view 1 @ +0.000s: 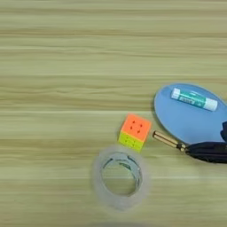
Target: Move the objects on the table
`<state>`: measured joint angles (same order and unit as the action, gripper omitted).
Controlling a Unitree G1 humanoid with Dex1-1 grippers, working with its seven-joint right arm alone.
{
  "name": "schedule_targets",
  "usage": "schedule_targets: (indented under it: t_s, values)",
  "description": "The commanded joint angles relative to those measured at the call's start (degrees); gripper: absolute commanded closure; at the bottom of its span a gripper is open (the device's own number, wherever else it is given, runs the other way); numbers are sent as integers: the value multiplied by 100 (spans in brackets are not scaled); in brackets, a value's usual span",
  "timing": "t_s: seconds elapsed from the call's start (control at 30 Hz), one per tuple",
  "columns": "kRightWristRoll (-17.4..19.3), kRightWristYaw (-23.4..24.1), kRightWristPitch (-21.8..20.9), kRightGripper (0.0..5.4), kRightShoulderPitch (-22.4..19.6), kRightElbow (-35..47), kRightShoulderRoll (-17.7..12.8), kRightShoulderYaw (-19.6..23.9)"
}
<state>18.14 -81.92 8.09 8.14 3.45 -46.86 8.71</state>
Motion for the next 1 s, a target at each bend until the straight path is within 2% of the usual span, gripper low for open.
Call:
schedule_targets:
  t_s: [0.03, 0.5, 1.0]
  values:
    - [-40, 110, -177, 531, -78, 148, -372, 164]
    - [-530, 188, -427, 531, 23, -32, -314, -123]
    - [-616, 268, -428, 531, 15, 82, -239, -489]
